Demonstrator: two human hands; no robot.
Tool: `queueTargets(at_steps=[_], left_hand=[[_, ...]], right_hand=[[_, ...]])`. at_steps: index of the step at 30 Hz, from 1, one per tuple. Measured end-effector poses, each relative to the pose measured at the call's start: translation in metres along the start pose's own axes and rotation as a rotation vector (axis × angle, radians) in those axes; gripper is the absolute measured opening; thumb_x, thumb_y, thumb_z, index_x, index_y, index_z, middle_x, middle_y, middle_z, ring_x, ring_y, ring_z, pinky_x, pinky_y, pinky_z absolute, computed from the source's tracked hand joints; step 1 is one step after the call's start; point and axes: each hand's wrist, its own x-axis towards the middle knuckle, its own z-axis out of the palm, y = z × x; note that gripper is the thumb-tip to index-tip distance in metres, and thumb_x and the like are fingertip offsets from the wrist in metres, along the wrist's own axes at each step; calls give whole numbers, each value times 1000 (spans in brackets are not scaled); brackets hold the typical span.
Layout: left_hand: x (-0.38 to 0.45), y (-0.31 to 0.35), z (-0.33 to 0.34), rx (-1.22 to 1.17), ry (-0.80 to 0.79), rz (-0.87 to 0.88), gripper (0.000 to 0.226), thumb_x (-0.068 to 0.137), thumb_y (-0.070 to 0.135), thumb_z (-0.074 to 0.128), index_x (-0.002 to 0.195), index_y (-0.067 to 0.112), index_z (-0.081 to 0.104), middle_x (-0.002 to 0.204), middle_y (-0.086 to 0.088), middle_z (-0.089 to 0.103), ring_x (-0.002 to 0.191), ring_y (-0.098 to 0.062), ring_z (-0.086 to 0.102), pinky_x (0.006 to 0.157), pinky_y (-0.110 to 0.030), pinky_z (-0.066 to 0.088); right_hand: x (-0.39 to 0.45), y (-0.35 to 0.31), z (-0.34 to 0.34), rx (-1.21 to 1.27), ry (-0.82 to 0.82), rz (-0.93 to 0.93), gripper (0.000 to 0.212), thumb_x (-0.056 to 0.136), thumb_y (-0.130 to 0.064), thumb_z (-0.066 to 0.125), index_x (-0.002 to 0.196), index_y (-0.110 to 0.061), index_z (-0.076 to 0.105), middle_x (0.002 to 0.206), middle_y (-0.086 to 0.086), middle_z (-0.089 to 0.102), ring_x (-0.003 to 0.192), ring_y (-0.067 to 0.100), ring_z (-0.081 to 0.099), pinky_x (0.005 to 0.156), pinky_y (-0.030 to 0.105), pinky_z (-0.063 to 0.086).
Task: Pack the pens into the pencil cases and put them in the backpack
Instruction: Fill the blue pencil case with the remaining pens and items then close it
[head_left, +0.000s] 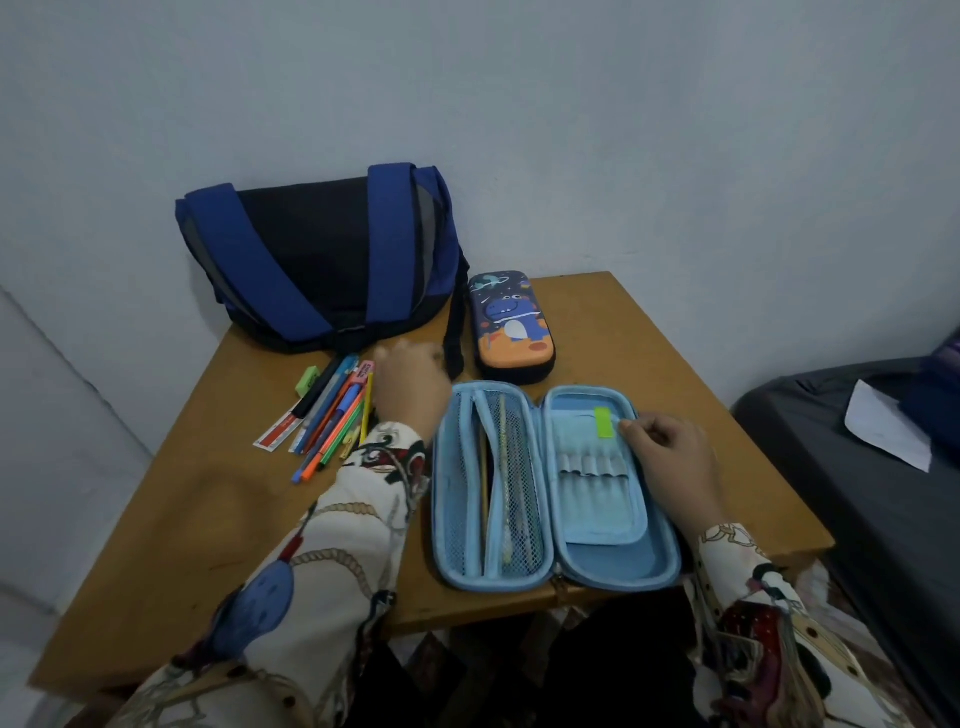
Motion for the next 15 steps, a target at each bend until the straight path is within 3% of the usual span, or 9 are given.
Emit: queueTargets(at_steps=[4,10,15], left_hand=[[-1,-26,3,197,-83,-54,23,92,23,58,108,13,71,110,-14,58,110,-34,45,92,-38,35],[-7,-16,7,155,-59,4,24,94,14,48,97,7,71,96,-15,64,105,-34,49,82,-38,39],[4,-22,10,106,-35,-80,28,96,22,50,95,2,69,89,-18,68,93,-34,58,74,-38,42]], right_hand=[[-1,0,-1,-34,3,12,33,88,-47,59,63,-27,64,67,-6,62,76,22,59,75,42,44],[-3,-3,-2,-9,-6,32,36,81,-58,53,64,-28,65,68,-5,64,75,21,59,81,49,47],[-4,-6,-3,12,4,7,37,82,-51,56,60,-22,62,63,-1,62,68,20,58,76,49,48]])
